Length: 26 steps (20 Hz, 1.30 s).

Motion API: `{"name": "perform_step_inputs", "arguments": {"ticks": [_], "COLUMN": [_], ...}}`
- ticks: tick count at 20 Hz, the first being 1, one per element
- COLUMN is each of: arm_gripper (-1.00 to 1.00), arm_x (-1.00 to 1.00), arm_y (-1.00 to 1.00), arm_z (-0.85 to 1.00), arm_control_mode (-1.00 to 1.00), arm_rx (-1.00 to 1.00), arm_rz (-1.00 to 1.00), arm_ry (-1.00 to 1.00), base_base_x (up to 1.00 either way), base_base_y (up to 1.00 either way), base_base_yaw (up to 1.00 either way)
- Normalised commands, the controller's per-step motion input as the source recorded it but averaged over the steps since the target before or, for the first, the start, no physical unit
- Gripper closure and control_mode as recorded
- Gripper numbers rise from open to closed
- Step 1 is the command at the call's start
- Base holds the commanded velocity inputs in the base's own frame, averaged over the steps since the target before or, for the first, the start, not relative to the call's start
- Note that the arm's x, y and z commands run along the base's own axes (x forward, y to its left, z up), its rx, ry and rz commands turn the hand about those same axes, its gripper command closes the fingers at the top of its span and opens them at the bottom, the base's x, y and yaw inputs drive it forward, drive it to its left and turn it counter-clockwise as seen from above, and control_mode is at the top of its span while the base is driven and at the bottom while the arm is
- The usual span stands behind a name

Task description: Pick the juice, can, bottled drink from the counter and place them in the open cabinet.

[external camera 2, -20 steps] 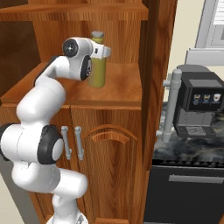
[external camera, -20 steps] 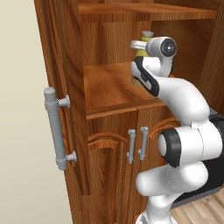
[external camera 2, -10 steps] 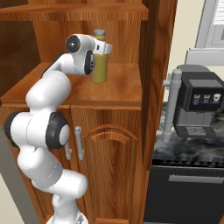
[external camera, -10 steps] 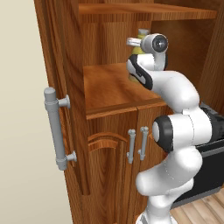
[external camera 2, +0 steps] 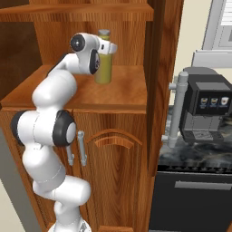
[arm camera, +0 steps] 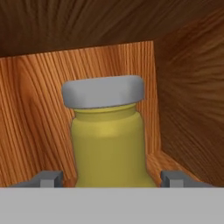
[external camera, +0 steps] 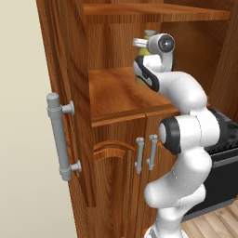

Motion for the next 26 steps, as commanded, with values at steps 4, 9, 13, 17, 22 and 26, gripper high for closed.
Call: {"name": "perform_step_inputs", "arguments": {"ticks": [4, 9, 13, 17, 22, 26], "arm_gripper": [1.00, 1.00, 1.00, 1.00, 1.00, 1.00], "arm_x": [0.34, 0.37, 0.37, 0.36, 0.21, 0.02], "arm_y": [0.00, 0.00, 0.00, 0.00, 0.01, 0.03], "arm_z": [-0.22, -0.32, -0.34, -0.42, -0.40, -0.41], "arm_control_mode": [-1.00, -1.00, -1.00, -1.00, -1.00, -1.00], "arm_rx": [0.00, 0.00, 0.00, 0.00, 0.00, -0.01], "arm_rz": [0.00, 0.00, 0.00, 0.00, 0.00, 0.00], "arm_ry": [0.00, 0.00, -0.02, -0.06, -0.07, -0.04], "base_base_x": [0.00, 0.00, 0.00, 0.00, 0.00, 0.00], "base_base_y": [0.00, 0.00, 0.00, 0.00, 0.00, 0.00], "base_base_yaw": [0.00, 0.00, 0.00, 0.00, 0.00, 0.00]}}
